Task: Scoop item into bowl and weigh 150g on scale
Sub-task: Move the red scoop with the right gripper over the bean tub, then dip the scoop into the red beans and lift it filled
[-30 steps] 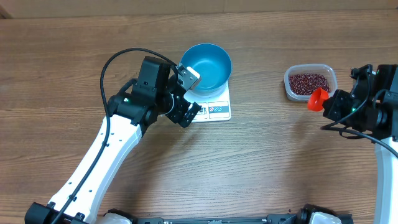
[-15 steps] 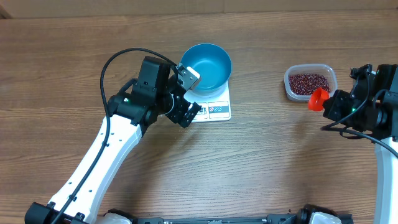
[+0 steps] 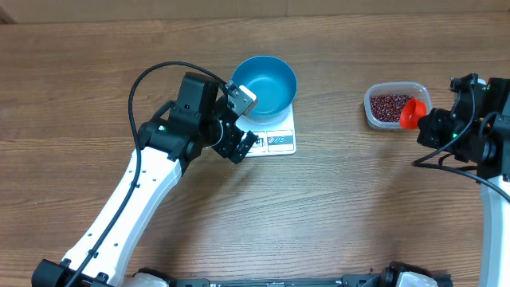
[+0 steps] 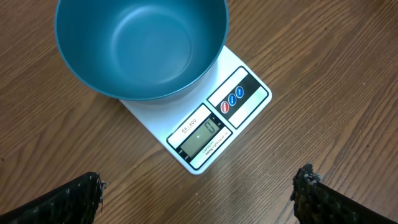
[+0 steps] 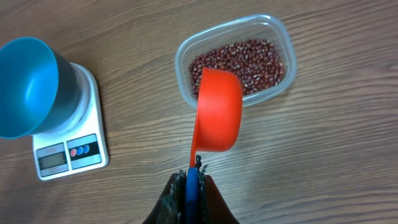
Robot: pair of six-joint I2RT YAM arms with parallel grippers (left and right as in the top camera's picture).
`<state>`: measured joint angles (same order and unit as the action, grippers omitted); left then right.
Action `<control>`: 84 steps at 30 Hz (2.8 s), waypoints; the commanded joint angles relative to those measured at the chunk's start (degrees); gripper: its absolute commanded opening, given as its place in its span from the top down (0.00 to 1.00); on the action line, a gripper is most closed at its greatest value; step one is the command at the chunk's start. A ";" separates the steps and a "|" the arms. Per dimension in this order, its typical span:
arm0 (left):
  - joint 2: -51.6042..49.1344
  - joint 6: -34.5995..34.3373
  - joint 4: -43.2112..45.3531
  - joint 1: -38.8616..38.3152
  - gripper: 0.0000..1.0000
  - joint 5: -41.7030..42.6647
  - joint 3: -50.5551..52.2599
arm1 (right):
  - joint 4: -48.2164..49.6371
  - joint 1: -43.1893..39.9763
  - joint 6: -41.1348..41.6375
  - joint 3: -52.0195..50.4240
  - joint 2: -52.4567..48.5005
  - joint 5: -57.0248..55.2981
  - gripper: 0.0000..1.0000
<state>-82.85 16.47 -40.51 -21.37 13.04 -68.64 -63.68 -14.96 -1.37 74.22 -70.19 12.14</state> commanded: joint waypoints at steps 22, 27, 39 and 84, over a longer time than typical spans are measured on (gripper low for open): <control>0.13 0.22 0.24 0.13 0.00 -0.33 -1.22 | -1.40 -0.28 -7.74 13.18 -24.59 -7.39 0.96; 0.13 0.22 0.24 0.13 0.00 -0.33 -1.22 | 1.97 -0.28 -7.78 13.18 -26.95 -7.43 0.96; 0.13 0.22 0.24 0.13 0.00 -0.33 -1.22 | 2.80 -0.28 -7.85 13.03 -33.03 -8.04 0.96; 0.13 0.22 0.24 0.13 0.01 -0.33 -1.22 | 1.22 -15.15 -5.57 11.54 -37.20 32.02 0.96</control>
<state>-82.85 16.49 -40.49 -21.37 13.02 -68.64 -62.48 -28.42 -6.17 86.13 -107.44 38.09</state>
